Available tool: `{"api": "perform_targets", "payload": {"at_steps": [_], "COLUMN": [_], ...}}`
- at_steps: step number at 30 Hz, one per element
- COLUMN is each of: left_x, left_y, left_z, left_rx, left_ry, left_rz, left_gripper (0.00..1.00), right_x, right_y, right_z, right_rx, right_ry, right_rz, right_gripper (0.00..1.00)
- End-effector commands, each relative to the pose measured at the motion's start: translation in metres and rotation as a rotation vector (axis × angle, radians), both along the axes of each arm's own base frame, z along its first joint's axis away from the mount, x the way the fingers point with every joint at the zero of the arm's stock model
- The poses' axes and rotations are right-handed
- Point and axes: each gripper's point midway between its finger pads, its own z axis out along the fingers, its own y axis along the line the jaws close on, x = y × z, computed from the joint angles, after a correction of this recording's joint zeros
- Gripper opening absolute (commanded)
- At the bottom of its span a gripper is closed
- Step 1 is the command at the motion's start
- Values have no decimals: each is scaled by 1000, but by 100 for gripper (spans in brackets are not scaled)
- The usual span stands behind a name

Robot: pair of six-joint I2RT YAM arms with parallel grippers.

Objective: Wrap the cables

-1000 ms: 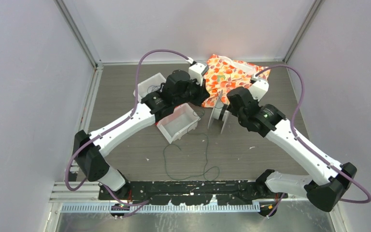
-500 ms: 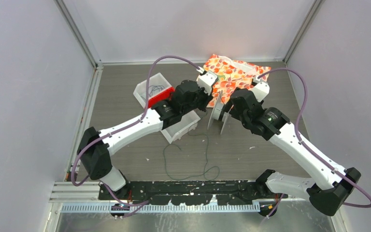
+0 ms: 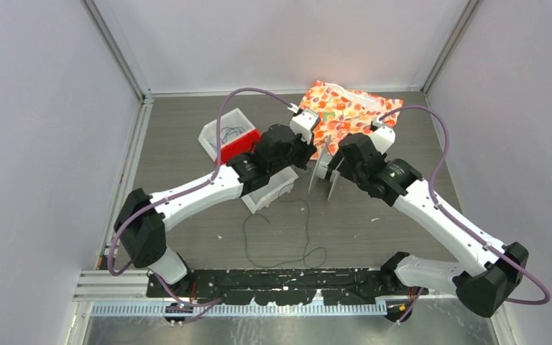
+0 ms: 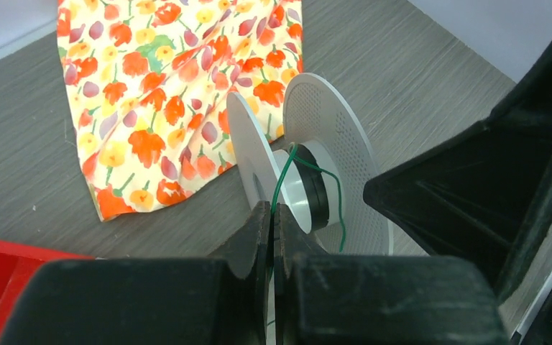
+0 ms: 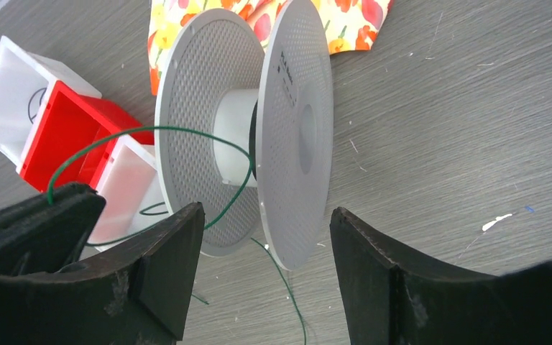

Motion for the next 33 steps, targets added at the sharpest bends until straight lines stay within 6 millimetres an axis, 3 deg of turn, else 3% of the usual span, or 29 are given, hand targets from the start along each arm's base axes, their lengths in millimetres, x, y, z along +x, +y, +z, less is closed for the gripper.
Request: {"api": "perform_targets", "payload": {"at_steps": [1, 15, 28, 33], "left_x": [-5, -5, -3, -4], "left_y": [-9, -16, -17, -17], "left_z": [30, 24, 15, 12], "left_rx": [-139, -205, -212, -212], "left_ry": [-5, 35, 47, 52], "left_rz": [-16, -7, 4, 0], "left_gripper": [0, 0, 1, 0], "right_x": [9, 22, 22, 24], "right_y": [-2, 7, 5, 3], "right_z": [3, -18, -38, -39], "right_rx": [48, 64, 38, 7], "right_ry": [-29, 20, 55, 55], "right_rz": [-49, -42, -61, -57], "right_gripper": [70, 70, 59, 49]}}
